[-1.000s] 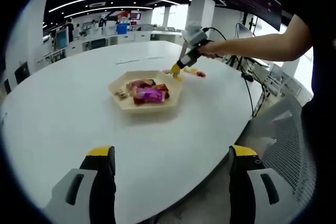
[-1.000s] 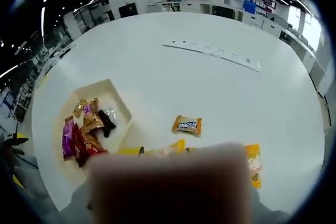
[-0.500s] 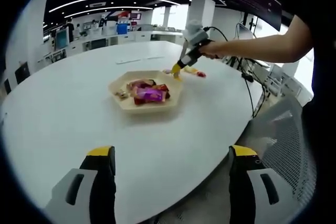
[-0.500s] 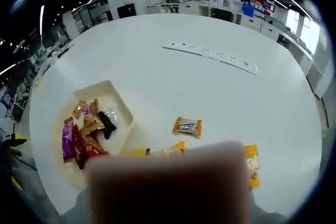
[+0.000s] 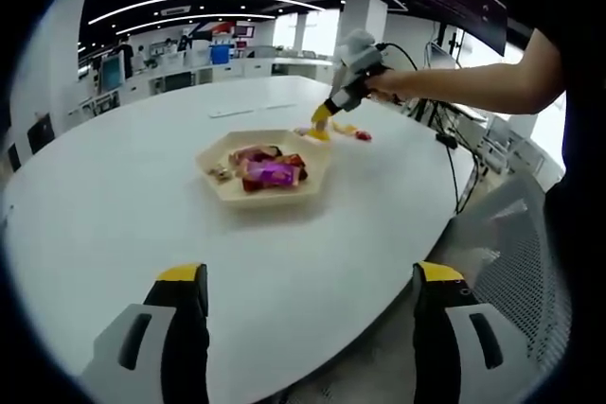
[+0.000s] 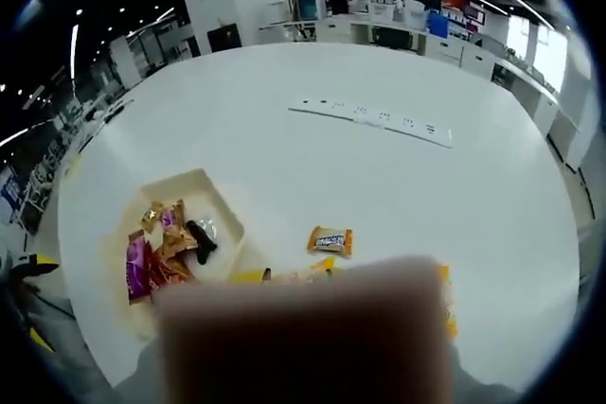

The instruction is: Place the target food into the container with the food tongs after gripping and lifting it, then release it inside without dropping or visibly crushing the food.

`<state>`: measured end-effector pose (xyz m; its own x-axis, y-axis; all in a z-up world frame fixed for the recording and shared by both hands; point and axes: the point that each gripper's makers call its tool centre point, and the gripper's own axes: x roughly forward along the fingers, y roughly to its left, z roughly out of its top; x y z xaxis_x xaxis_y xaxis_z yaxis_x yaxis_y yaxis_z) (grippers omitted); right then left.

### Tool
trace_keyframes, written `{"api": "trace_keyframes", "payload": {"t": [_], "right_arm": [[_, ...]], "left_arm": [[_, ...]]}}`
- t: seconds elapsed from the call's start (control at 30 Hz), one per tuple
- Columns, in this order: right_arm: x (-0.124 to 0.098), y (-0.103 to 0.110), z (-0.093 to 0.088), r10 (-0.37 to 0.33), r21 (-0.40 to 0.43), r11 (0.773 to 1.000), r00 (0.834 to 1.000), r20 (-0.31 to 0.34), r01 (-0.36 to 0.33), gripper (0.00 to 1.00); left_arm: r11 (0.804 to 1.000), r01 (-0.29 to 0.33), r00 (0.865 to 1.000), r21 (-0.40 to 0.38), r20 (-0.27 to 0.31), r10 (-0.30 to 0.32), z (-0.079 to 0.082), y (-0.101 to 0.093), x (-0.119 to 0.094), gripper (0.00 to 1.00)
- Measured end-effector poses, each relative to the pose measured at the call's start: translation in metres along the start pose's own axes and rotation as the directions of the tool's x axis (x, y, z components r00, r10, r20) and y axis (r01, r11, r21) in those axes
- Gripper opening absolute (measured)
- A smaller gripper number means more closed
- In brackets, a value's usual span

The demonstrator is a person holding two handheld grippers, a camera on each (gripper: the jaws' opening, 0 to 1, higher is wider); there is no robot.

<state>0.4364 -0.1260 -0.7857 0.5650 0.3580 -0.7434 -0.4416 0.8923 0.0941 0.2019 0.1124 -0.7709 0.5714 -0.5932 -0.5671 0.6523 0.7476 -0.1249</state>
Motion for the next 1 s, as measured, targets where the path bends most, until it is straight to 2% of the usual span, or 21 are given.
{"api": "trace_keyframes", "payload": {"t": [0.53, 1.0], "right_arm": [[-0.052, 0.006, 0.04, -0.008, -0.026, 1.0, 0.997, 0.075, 0.01, 0.22], [-0.082, 0.001, 0.055, -0.022, -0.031, 0.999, 0.994, 0.108, 0.026, 0.23]], "left_arm": [[1.0, 0.002, 1.0, 0.024, 0.026, -0.003, 0.005, -0.002, -0.002, 0.86], [0.999, 0.005, 1.0, 0.044, 0.027, -0.006, 0.005, -0.004, -0.003, 0.85]]}}
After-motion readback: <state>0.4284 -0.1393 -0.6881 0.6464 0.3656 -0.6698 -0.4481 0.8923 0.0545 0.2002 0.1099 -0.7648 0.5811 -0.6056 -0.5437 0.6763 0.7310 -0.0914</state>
